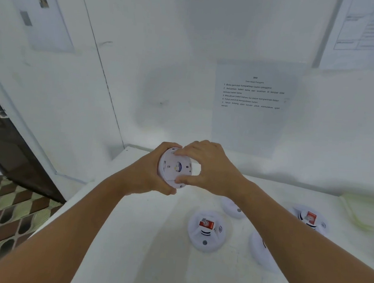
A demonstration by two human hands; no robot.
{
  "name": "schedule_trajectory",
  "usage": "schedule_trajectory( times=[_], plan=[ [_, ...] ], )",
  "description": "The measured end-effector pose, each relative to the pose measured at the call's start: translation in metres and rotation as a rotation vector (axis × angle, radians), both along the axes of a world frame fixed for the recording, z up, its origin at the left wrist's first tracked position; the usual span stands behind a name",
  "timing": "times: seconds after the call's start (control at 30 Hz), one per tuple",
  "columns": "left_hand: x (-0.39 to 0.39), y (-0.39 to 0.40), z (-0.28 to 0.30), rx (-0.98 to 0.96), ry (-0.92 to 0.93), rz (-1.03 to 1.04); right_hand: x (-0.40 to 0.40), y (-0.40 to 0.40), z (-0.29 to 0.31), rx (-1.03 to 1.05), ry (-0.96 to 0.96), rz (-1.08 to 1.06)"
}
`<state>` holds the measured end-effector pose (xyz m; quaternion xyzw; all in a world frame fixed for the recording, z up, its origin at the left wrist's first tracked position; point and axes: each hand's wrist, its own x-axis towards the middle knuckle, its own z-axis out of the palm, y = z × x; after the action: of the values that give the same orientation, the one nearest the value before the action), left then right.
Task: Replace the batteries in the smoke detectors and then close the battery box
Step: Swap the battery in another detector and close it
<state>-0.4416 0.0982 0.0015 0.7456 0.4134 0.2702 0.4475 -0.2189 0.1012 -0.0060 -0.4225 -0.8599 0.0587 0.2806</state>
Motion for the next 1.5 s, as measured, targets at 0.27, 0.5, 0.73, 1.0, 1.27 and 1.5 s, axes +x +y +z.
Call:
schedule_trajectory(
  times=[0.27,0.5,0.73,1.0,1.27,1.5],
  plan=[
    [-0.006,-0.011,0.012,0.002,0.115,-0.029,-0.013,-0.019,0.007,0.110,-0.073,0.015],
    [-0.005,-0.019,0.012,0.001,0.150,-0.014,-0.017,-0.024,0.001,0.124,-0.109,0.024],
    [-0.008,-0.026,0.011,-0.017,0.053,0.032,-0.010,-0.024,-0.004,-0.036,0.078,0.099],
    [-0.008,-0.027,0.012,-0.025,0.089,0.018,-0.015,-0.025,-0.001,0.056,-0.021,0.057],
    [-0.005,-0.021,0.009,-0.031,0.154,-0.005,-0.017,-0.021,-0.011,0.177,-0.065,0.056],
    [-0.002,-0.018,0.003,-0.048,0.136,0.002,-0.017,-0.019,-0.019,0.019,-0.006,-0.005]
  ],
)
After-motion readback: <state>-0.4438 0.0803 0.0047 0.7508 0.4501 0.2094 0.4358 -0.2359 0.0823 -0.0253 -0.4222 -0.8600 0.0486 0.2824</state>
